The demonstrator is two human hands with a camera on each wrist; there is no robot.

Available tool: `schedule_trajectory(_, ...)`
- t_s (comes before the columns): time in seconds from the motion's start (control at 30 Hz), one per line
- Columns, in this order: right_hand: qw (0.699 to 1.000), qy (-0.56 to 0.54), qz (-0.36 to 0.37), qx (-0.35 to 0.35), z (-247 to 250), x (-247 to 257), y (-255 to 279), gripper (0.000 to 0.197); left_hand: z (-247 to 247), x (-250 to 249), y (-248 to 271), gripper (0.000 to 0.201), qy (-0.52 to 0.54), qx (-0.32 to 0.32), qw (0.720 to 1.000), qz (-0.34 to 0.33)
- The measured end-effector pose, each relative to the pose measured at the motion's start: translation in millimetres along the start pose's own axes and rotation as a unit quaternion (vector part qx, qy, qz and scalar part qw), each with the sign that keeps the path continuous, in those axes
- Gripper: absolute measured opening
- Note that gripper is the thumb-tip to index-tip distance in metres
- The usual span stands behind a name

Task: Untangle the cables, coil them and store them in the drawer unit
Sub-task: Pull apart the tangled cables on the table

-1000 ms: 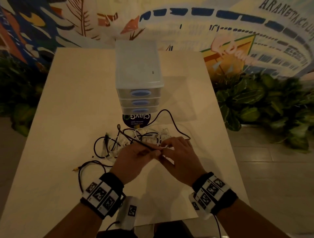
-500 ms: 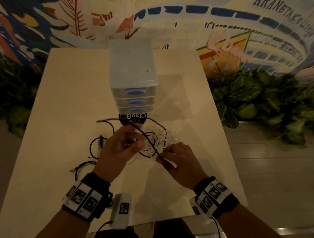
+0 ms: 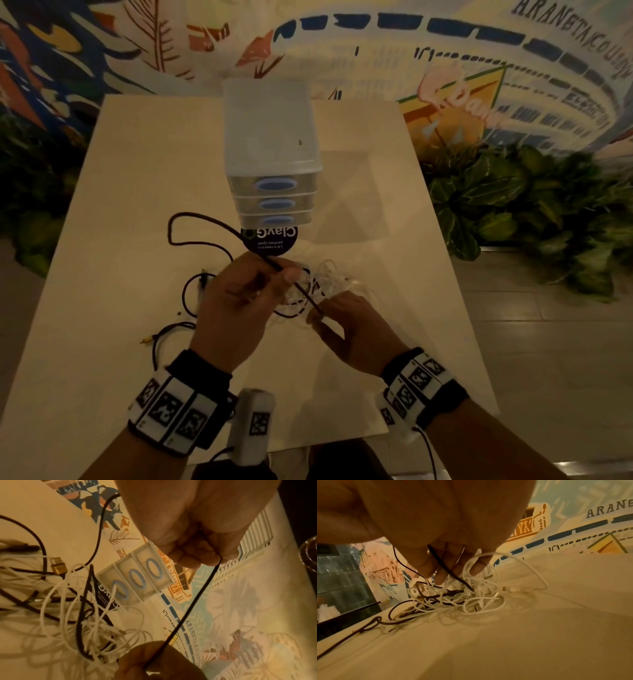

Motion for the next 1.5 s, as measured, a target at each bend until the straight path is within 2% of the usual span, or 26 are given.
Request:
schedule_trajectory(0.07,1.000,0.014,-0.015,-0.003,2,-6,-2,0.031,8,3,-3,0.021,0.011,-0.022,0.999,0.029)
schedule_trajectory(0.1,1.000,0.019,-0.018,-0.002,5,-5,-4,0.033,9,8,-3,0.026,0.010,-0.011,0.999,0.049)
schedule_trajectory(0.2,1.000,0.003,0.001,0.001,13,5,-12,0.022,-4,27,7,0.044,-0.027,0.083,0.991,0.097)
schedule_trajectory(0.27,1.000,0.009,0.025,0.013,16,15,-16,0.017,-16,35,15,0.039,-0.071,0.136,0.984,0.088)
schedule_trajectory(0.33,0.998,0.027,0.034,0.038,13,19,-18,0.019,-24,37,20,0.023,-0.111,0.150,0.981,0.045)
schedule_trajectory(0.4,0.998,0.027,0.019,0.047,8,15,-15,0.028,-23,32,19,0.015,-0.139,0.128,0.982,-0.010)
schedule_trajectory(0.47,0.999,0.009,-0.002,0.039,5,7,-12,0.034,-19,21,16,0.016,-0.136,0.096,0.985,-0.045)
schedule_trajectory(0.57,0.999,-0.036,-0.013,0.019,6,3,-12,0.030,-11,-1,9,0.015,-0.113,0.052,0.989,-0.076)
schedule_trajectory(0.67,0.997,-0.073,-0.022,-0.017,13,-4,-11,0.035,2,-19,0,0.014,-0.055,-0.002,0.997,-0.059)
schedule_trajectory(0.73,0.998,-0.052,-0.038,-0.023,12,-16,-10,0.030,12,-26,-5,0.013,-0.019,-0.038,0.998,-0.044)
schedule_trajectory(0.8,0.998,-0.029,-0.051,-0.013,12,-23,-10,0.032,15,-25,-6,0.013,0.006,-0.048,0.998,-0.032)
schedule_trajectory(0.9,0.999,-0.006,-0.042,0.017,14,-16,-13,0.061,5,-8,-4,0.026,0.013,-0.001,1.000,0.010)
schedule_trajectory(0.93,0.999,0.002,-0.033,0.025,14,-12,-13,0.064,-1,1,-2,0.034,-0.011,0.030,0.999,0.029)
schedule_trajectory(1.0,1.000,0.007,-0.020,0.020,15,-10,-14,0.048,-14,20,5,0.037,-0.085,0.090,0.991,0.055)
schedule_trajectory(1.1,1.000,0.009,-0.019,0.009,13,-15,-11,0.033,-21,34,8,0.015,-0.160,0.110,0.980,0.037)
schedule_trajectory(1.2,0.999,0.001,-0.041,-0.002,12,-23,-11,0.027,-20,31,5,0.011,-0.184,0.089,0.979,-0.002)
schedule_trajectory(1.3,0.994,-0.038,-0.102,-0.014,13,-37,-13,0.020,-13,24,2,0.012,-0.169,0.039,0.985,-0.006)
schedule_trajectory(1.4,0.991,-0.036,-0.126,-0.010,16,-48,-14,0.018,-2,18,0,0.012,-0.120,-0.022,0.992,0.027)
schedule_trajectory(1.5,0.991,-0.027,-0.134,0.005,16,-50,-13,0.018,1,16,-2,0.011,-0.099,-0.032,0.993,0.057)
Point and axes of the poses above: each hand's wrist, its own y-axis away from the middle knuckle, its own z-axis out of the back of the hand, x = y × z, the point moved 7 cm from there along -y, towards the middle knuckle, and after that the axes turned 15 degrees about -x, right-handed, at the moved point
